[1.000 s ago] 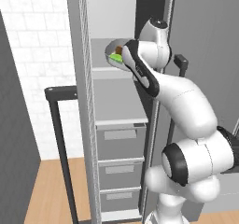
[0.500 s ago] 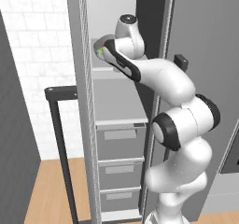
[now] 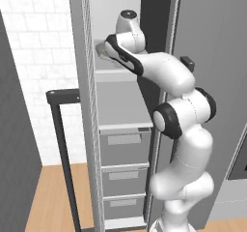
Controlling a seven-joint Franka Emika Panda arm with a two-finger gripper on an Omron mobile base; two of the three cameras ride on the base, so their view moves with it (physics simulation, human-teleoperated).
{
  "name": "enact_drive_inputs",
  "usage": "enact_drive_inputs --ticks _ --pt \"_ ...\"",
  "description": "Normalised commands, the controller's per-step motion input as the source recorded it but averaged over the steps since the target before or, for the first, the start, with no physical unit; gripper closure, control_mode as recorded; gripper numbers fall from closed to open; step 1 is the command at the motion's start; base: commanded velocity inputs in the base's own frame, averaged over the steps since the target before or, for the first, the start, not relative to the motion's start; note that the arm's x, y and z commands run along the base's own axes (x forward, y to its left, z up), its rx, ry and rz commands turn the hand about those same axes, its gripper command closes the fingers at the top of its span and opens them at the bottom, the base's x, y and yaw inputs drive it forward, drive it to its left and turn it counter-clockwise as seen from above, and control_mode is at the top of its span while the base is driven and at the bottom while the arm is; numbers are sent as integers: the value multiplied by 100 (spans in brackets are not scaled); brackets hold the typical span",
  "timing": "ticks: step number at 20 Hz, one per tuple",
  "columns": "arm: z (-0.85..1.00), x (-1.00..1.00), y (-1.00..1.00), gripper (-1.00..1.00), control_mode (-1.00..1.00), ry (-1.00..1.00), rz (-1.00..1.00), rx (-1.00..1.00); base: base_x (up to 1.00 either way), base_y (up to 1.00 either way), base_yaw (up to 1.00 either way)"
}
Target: Take the meat container that has the fish and place it on the second highest rack of the freezer. Then take the vegetable container that has the mushroom and lemon wedge and place it on the highest rack of the freezer.
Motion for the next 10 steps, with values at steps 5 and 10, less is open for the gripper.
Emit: enact_drive_inputs --ticks 5,10 --pt "-8 -24 35 -100 -100 -7 -2 5 0 0 0" --pt "-19 -97 36 -100 -100 -11 0 0 0 0 0"
